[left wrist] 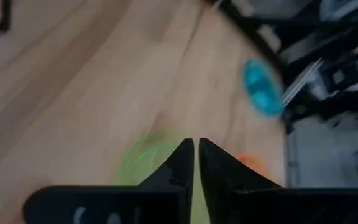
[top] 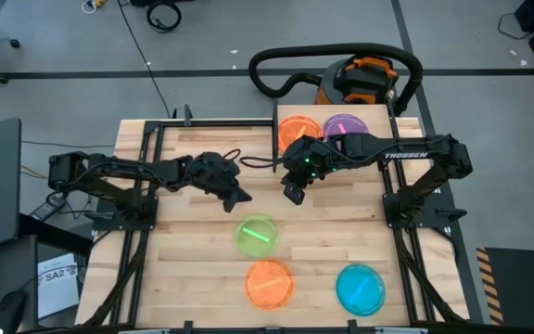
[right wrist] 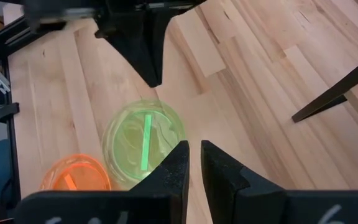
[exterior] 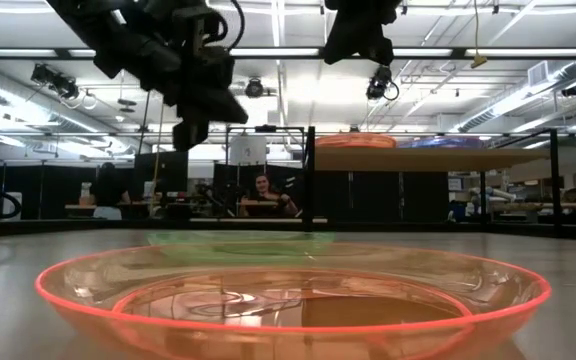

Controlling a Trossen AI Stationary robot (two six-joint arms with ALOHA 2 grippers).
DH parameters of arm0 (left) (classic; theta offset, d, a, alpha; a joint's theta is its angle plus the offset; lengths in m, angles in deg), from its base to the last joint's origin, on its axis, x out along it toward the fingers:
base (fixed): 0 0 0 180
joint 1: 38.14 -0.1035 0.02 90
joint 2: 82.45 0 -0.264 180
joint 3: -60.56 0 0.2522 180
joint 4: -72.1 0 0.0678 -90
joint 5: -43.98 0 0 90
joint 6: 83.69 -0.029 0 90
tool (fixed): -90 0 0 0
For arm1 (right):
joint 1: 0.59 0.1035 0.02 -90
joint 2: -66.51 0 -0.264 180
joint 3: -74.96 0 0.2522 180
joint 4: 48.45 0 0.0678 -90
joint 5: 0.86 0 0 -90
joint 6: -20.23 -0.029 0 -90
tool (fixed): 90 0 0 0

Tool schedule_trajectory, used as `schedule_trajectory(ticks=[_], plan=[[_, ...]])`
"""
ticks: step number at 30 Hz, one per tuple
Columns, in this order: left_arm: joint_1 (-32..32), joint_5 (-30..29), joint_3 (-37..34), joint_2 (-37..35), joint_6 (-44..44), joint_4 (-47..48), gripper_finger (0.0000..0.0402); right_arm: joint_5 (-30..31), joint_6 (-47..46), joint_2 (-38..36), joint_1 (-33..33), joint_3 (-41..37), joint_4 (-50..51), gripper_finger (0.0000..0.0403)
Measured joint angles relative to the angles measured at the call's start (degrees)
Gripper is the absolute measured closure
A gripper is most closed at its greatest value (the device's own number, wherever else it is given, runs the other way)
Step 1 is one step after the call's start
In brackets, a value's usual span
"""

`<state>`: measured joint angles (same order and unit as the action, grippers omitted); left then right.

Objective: Place and stack plates onto a shelf
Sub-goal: Stack the green plate on top of the pink plate on the shelf

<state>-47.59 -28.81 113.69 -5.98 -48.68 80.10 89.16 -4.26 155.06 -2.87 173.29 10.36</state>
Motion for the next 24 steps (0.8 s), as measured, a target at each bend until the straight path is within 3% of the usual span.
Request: schedule_trajectory(ticks=[11,17,24], plan=[[3.8,-6.7,0.0,0.2,-1.1,21.4,0.0291,-0.1,0.0,0.0,0.5,0.0,0.1,0.0356],[7.0,-9.0,0.0,1.9,3.5,23.8,0.0285,0.5,-0.9,0.0,4.9,-0.6,-0.2,0.0356],[10.3,-9.1,0.0,6.5,8.0,21.1,0.0285,4.6,-11.3,0.0,12.8,-7.0,-0.5,0.0356]])
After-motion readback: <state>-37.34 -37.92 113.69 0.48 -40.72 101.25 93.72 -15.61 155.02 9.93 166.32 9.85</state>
